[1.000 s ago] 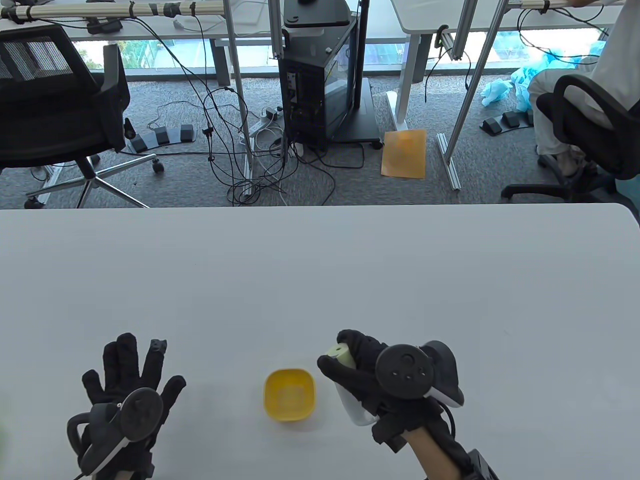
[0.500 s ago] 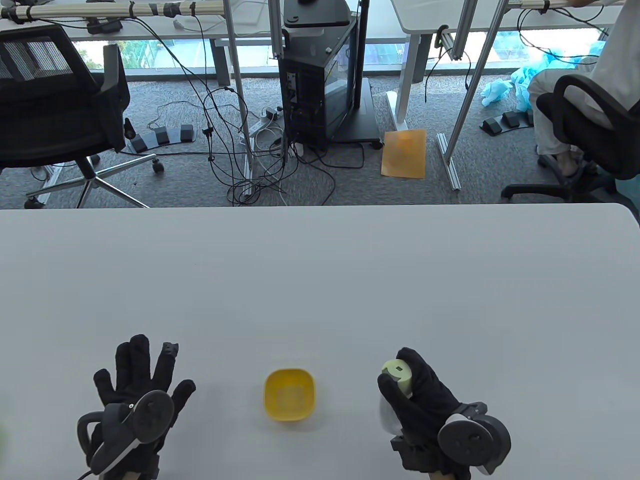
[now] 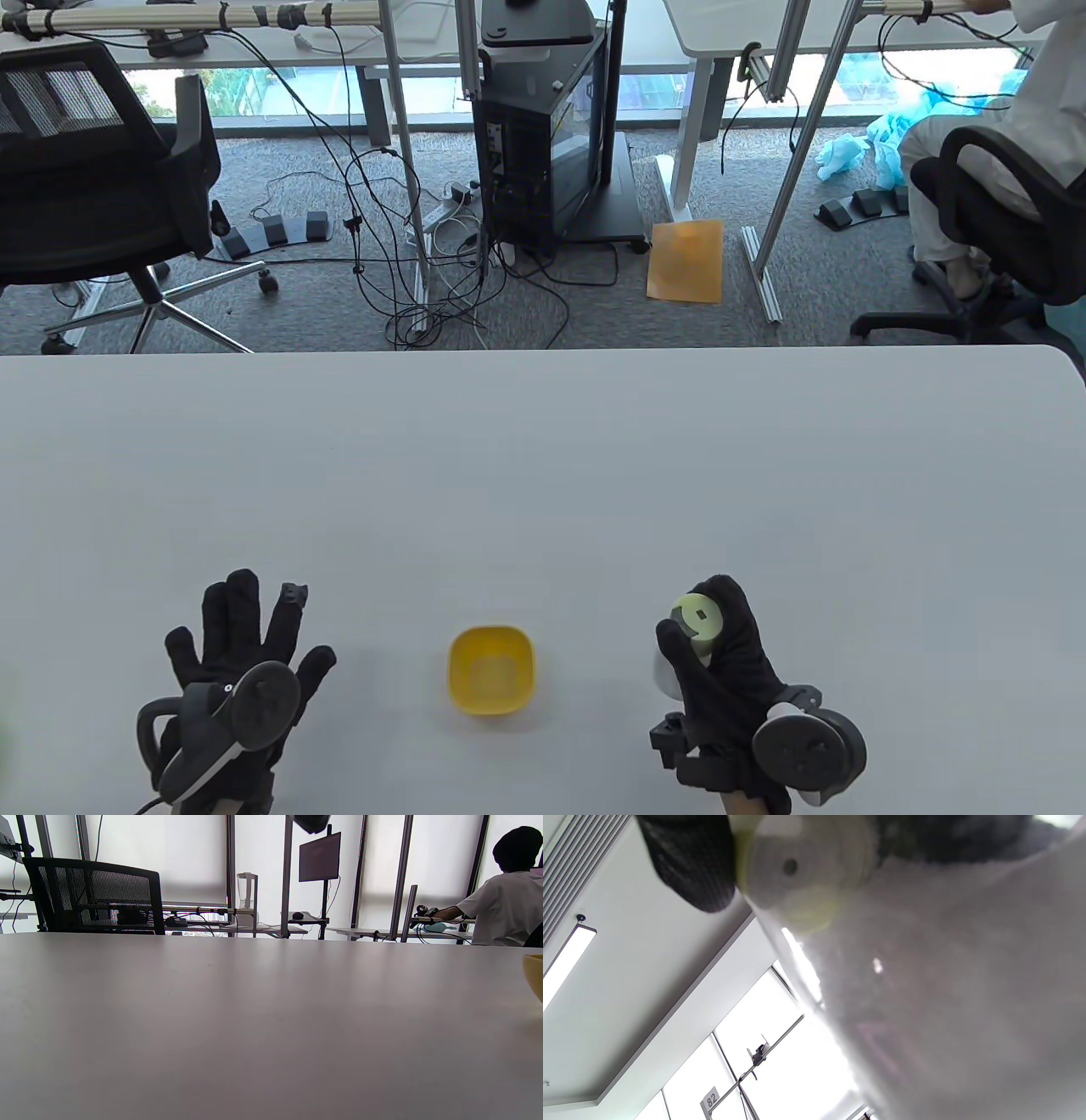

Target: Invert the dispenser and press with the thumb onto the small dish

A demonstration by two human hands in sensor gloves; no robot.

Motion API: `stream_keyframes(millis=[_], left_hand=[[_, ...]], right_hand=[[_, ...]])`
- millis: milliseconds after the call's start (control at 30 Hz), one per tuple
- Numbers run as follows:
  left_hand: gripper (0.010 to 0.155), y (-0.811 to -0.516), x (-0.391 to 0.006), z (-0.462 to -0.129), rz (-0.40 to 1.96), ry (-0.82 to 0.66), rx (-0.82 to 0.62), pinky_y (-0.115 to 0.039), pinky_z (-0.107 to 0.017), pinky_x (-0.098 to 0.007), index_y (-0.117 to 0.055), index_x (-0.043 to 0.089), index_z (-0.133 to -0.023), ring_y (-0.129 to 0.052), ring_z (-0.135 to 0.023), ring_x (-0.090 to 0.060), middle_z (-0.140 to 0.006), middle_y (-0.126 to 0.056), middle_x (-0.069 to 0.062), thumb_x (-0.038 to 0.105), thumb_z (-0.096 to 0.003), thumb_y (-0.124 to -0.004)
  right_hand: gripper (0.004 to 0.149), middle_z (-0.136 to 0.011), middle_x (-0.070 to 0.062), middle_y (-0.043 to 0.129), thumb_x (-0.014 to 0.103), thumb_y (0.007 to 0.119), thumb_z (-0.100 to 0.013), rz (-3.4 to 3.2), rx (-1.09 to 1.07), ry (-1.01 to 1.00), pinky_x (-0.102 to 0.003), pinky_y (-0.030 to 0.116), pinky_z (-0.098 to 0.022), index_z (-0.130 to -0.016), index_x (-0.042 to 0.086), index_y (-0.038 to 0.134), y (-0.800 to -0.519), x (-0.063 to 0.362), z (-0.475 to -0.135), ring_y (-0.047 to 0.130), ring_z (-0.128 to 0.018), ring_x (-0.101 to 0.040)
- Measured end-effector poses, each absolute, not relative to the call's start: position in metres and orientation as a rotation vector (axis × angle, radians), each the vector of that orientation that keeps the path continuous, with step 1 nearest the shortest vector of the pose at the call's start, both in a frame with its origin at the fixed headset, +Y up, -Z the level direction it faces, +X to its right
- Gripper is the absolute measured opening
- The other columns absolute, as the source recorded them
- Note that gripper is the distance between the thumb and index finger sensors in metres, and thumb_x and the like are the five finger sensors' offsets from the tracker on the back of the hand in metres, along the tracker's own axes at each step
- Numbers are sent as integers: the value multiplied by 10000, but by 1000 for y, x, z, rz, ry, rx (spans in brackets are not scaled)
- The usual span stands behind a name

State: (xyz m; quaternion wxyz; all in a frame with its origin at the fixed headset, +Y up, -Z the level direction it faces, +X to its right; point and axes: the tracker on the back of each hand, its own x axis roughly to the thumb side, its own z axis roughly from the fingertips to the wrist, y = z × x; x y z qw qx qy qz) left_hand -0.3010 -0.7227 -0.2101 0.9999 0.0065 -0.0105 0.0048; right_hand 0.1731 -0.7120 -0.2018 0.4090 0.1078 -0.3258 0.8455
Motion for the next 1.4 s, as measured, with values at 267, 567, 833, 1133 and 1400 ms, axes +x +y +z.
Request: stream_keyframes(millis=[267,567,833,1133,1400], left_hand=[[765,-722,-298,-209,15,-31,20,-332,-720,-782,-397,317,-1226,-292,-1173,-502,-1283,-240,-221,697,-563,-420],[765,-724,-297,-209,11,-36,14,-334,-722,-779,-397,317,-1226,-294,-1173,-501,-1282,-239,-221,697,-563,-419],[763,-726,-292,-209,5,-47,7,-334,-721,-780,-399,320,-1225,-295,-1172,-502,-1282,-240,-222,697,-562,-420],[764,-726,-292,-209,5,-49,10,-332,-721,-781,-396,319,-1226,-290,-1173,-502,-1283,-238,-221,697,-563,-420],[767,-726,-292,-209,18,-64,19,-332,-721,-781,-396,319,-1227,-291,-1174,-502,-1284,-239,-219,698,-561,-420]], right_hand=[[803,-964,-370,613,352,854,-527,2204,179,-785,-681,687,-506,-1040,-122,457,-722,182,-209,776,-802,-542],[786,-969,-379,582,267,893,-506,2297,76,-763,-683,646,-530,-1040,-117,463,-728,190,-212,742,-813,-563],[710,-962,-379,595,188,860,-519,2350,41,-789,-688,621,-532,-1040,-120,489,-724,190,-209,722,-817,-584],[741,-979,-398,581,287,836,-544,2386,110,-828,-717,584,-530,-1055,-127,494,-717,184,-205,679,-839,-621],[784,-1023,-486,429,386,790,-590,2505,280,-781,-794,480,-523,-1087,-134,481,-703,166,-198,503,-879,-720]])
